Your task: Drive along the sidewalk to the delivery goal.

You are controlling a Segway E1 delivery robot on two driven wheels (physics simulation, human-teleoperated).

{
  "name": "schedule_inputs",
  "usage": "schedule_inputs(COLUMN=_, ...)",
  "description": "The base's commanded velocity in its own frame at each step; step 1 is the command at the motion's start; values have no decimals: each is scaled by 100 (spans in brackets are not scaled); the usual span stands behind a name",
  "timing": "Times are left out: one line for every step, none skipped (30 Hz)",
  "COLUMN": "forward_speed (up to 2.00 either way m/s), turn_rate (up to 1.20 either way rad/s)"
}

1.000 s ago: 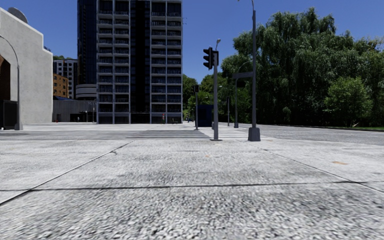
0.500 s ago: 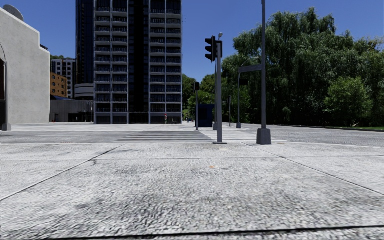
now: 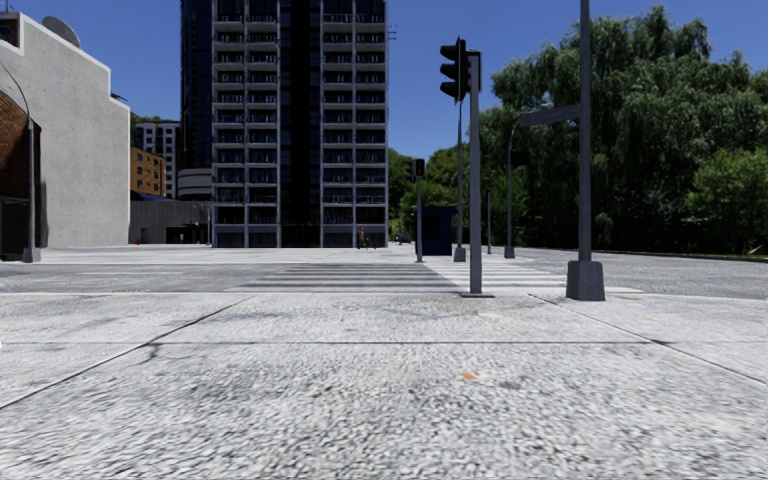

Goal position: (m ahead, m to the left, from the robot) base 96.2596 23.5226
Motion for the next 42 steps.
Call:
schedule_inputs(forward_speed=196, turn_rate=46)
schedule_inputs(forward_speed=196, turn_rate=46)
schedule_inputs(forward_speed=196, turn_rate=46)
schedule_inputs(forward_speed=196, turn_rate=46)
schedule_inputs(forward_speed=196, turn_rate=46)
schedule_inputs(forward_speed=196, turn_rate=46)
schedule_inputs(forward_speed=196, turn_rate=46)
schedule_inputs(forward_speed=196, turn_rate=46)
schedule_inputs(forward_speed=196, turn_rate=36)
schedule_inputs(forward_speed=196, turn_rate=36)
schedule_inputs(forward_speed=196, turn_rate=0)
schedule_inputs(forward_speed=196, turn_rate=0)
schedule_inputs(forward_speed=196, turn_rate=0)
schedule_inputs(forward_speed=196, turn_rate=0)
schedule_inputs(forward_speed=196, turn_rate=0)
schedule_inputs(forward_speed=196, turn_rate=0)
schedule_inputs(forward_speed=196, turn_rate=0)
schedule_inputs(forward_speed=196, turn_rate=0)
schedule_inputs(forward_speed=196, turn_rate=0)
schedule_inputs(forward_speed=196, turn_rate=0)
schedule_inputs(forward_speed=196, turn_rate=0)
schedule_inputs(forward_speed=196, turn_rate=0)
schedule_inputs(forward_speed=196, turn_rate=0)
schedule_inputs(forward_speed=196, turn_rate=0)
schedule_inputs(forward_speed=196, turn_rate=0)
schedule_inputs(forward_speed=196, turn_rate=0)
schedule_inputs(forward_speed=196, turn_rate=0)
schedule_inputs(forward_speed=196, turn_rate=0)
schedule_inputs(forward_speed=196, turn_rate=0)
schedule_inputs(forward_speed=196, turn_rate=0)
schedule_inputs(forward_speed=196, turn_rate=0)
schedule_inputs(forward_speed=196, turn_rate=0)
schedule_inputs(forward_speed=196, turn_rate=0)
schedule_inputs(forward_speed=196, turn_rate=0)
schedule_inputs(forward_speed=196, turn_rate=0)
schedule_inputs(forward_speed=196, turn_rate=0)
schedule_inputs(forward_speed=196, turn_rate=0)
schedule_inputs(forward_speed=196, turn_rate=0)
schedule_inputs(forward_speed=196, turn_rate=0)
schedule_inputs(forward_speed=196, turn_rate=0)
schedule_inputs(forward_speed=196, turn_rate=0)
schedule_inputs(forward_speed=196, turn_rate=0)
